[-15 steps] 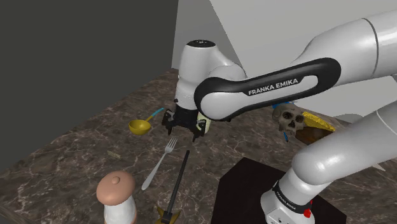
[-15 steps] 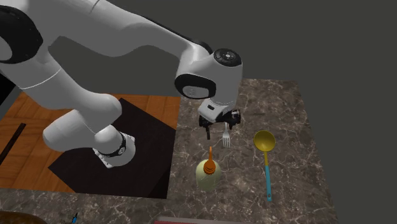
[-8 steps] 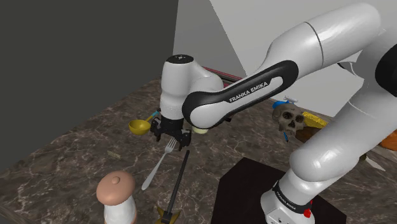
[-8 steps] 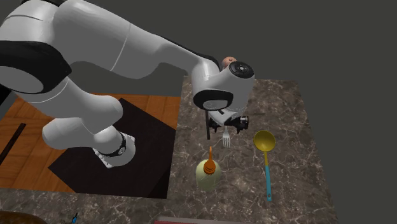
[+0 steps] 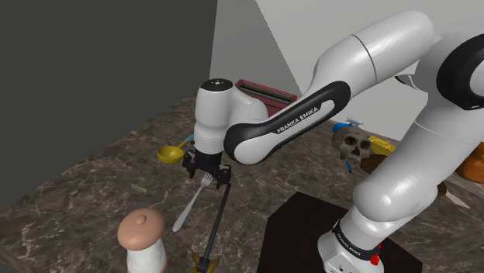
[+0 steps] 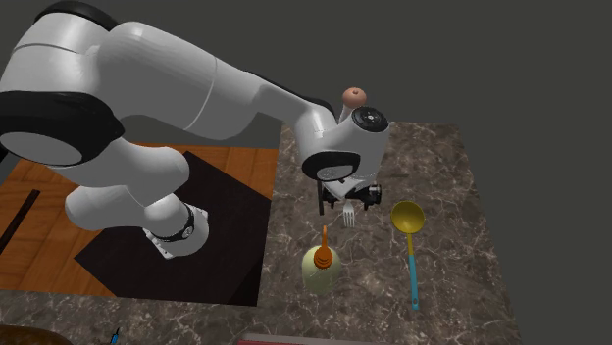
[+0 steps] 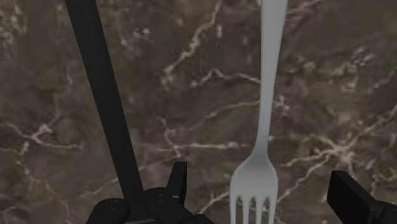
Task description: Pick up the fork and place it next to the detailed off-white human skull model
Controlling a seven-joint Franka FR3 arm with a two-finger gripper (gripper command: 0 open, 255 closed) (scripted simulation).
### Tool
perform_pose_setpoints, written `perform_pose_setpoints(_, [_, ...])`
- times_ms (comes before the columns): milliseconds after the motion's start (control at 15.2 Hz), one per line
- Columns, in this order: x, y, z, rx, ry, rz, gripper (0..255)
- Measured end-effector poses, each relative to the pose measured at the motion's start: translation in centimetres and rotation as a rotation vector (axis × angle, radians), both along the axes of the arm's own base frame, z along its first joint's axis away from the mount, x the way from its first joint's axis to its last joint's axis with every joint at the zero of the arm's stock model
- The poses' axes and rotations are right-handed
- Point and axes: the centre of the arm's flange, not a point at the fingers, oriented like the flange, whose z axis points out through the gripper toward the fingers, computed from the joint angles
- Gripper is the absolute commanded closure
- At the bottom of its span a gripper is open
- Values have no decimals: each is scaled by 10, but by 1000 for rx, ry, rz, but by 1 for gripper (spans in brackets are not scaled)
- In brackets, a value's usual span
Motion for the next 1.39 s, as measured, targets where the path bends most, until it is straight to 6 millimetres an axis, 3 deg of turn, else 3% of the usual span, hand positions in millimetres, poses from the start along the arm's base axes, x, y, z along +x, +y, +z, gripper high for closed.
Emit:
perform_pose_setpoints(198, [0, 0, 0, 0, 0, 0, 0])
perform_pose_setpoints(264, [0, 0, -1, 0, 0, 0, 255])
perform_pose_setpoints(990, [-1, 1, 3, -6, 3, 1, 255])
perform_pose_setpoints(1386, [0, 0, 32, 0, -1, 0, 255])
